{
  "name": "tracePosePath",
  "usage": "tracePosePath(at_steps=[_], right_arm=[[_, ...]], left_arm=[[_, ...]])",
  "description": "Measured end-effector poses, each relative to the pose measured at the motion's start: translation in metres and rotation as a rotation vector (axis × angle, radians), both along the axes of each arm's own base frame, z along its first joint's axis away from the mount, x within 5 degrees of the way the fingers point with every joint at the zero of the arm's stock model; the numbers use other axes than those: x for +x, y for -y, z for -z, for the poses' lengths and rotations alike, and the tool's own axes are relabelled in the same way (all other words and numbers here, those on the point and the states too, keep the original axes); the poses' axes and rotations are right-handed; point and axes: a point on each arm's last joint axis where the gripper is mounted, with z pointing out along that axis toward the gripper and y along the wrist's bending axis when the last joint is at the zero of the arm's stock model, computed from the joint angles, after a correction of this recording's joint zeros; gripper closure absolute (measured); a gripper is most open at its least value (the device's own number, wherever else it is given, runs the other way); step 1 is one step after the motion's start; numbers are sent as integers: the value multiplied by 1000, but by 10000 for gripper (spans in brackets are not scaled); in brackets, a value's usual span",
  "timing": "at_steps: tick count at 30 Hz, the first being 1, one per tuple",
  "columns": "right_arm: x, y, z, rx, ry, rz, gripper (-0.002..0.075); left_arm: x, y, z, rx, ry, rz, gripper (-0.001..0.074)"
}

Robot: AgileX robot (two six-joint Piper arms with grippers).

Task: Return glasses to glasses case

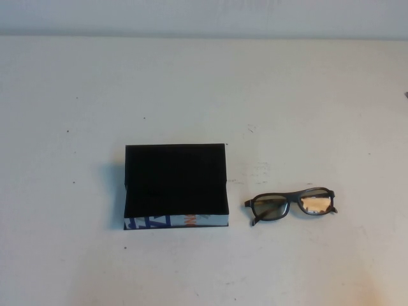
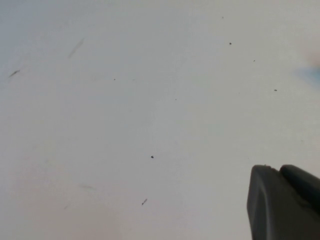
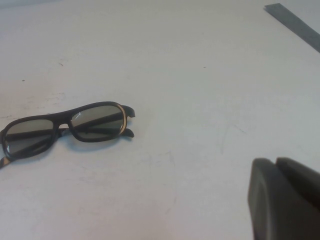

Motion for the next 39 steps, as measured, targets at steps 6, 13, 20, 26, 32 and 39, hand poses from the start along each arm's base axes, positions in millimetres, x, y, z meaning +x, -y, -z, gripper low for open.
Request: tracePosePath(at_steps=[6,13,20,26,32,39], right_arm=[[0,0,0,0,0,0,737],[0,0,0,0,2,0,737],[1,-1,-7,94,72,7,737],[3,-1,-21,369,206,45,737],[3,6,-34,524,345,112,737],[3,-11,-60,573,132,-17,737]], left_arm=[[0,0,0,0,0,0,736],[0,0,0,0,0,0,736],[0,0,0,0,0,0,736],[0,0,0,0,0,0,736],[0,0,0,0,0,0,736],[0,0,0,0,0,0,736]])
